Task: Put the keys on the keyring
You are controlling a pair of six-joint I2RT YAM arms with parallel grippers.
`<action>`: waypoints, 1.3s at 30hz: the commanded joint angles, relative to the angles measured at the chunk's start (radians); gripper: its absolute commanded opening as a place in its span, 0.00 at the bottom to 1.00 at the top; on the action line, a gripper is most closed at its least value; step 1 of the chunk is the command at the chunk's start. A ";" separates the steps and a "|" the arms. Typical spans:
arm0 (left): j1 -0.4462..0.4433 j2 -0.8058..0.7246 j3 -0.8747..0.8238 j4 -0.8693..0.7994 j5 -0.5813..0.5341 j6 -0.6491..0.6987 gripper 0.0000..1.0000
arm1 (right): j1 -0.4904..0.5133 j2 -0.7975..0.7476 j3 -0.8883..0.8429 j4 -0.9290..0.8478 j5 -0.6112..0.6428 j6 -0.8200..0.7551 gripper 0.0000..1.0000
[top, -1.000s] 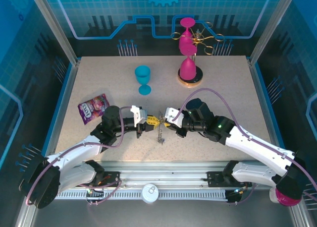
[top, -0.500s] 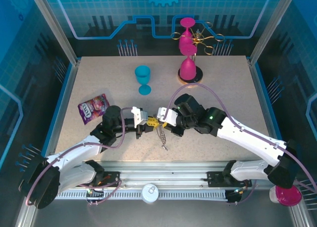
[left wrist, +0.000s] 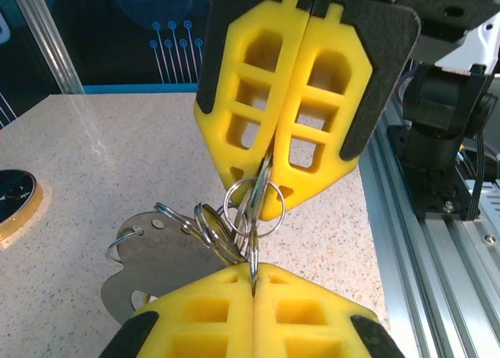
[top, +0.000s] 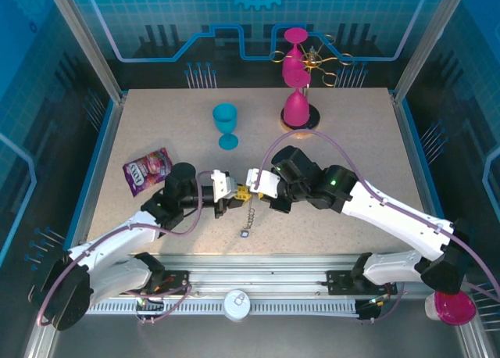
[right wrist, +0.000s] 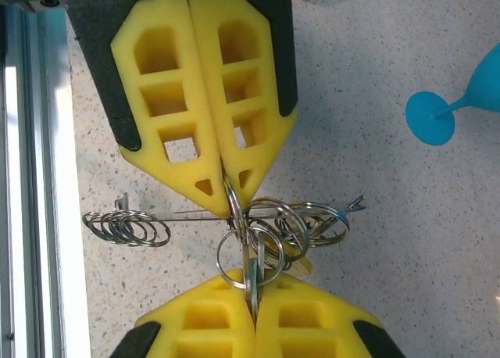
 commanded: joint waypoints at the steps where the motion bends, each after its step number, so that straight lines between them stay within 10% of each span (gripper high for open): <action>1: -0.010 -0.006 0.042 -0.141 -0.038 0.090 0.00 | 0.024 0.016 0.064 -0.069 0.067 -0.034 0.00; 4: -0.012 -0.002 0.053 -0.160 -0.049 0.090 0.01 | 0.036 0.041 0.091 -0.099 0.099 -0.050 0.00; 8: -0.011 -0.022 0.042 -0.117 -0.056 0.047 0.31 | 0.044 0.073 0.113 -0.130 0.139 -0.067 0.00; 16: -0.012 -0.124 0.025 -0.096 -0.128 -0.036 0.60 | 0.026 0.099 0.109 -0.146 0.245 -0.087 0.00; 23: -0.010 -0.235 -0.025 -0.002 -0.599 -0.342 0.78 | 0.012 0.147 0.103 -0.075 0.361 -0.104 0.00; 29: 0.018 -0.283 -0.040 -0.080 -0.914 -0.496 0.82 | 0.028 0.223 0.157 -0.038 0.227 -0.102 0.00; 39: 0.169 -0.337 -0.070 -0.161 -1.096 -0.753 0.82 | 0.015 0.349 0.145 0.316 -0.052 0.060 0.00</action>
